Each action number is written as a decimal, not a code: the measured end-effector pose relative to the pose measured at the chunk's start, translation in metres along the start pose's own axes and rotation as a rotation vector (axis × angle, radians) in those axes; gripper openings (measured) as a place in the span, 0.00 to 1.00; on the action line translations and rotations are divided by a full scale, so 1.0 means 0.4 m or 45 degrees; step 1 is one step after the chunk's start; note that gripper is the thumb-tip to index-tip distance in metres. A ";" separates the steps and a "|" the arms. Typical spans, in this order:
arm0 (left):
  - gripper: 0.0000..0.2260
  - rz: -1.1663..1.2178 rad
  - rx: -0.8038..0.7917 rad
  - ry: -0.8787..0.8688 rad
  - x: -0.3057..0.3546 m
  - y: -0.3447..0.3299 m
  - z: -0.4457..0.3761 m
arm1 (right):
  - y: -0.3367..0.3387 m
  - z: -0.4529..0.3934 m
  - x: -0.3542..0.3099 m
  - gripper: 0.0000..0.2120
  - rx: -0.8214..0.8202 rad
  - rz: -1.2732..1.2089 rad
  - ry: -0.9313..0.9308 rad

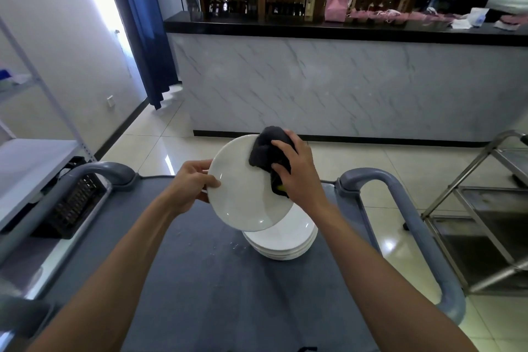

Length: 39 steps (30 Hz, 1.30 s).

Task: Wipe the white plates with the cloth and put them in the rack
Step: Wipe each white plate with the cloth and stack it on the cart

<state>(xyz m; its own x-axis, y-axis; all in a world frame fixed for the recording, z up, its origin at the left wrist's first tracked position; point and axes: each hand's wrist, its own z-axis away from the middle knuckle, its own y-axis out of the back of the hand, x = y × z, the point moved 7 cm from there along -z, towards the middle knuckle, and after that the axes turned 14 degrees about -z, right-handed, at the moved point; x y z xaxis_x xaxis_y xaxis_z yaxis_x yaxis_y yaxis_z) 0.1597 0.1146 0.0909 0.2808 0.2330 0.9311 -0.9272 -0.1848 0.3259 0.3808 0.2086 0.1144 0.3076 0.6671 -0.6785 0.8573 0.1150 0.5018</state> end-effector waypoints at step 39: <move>0.25 -0.118 0.056 -0.168 -0.026 0.106 -0.058 | -0.069 -0.001 -0.133 0.27 0.116 0.033 0.193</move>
<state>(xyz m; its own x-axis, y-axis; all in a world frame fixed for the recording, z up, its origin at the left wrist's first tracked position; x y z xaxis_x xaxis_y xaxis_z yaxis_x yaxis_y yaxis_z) 0.1116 0.1264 0.0912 0.3974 0.1243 0.9092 -0.8848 -0.2108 0.4156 0.3405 0.1703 0.1370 0.2707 0.7730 -0.5738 0.8858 0.0334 0.4628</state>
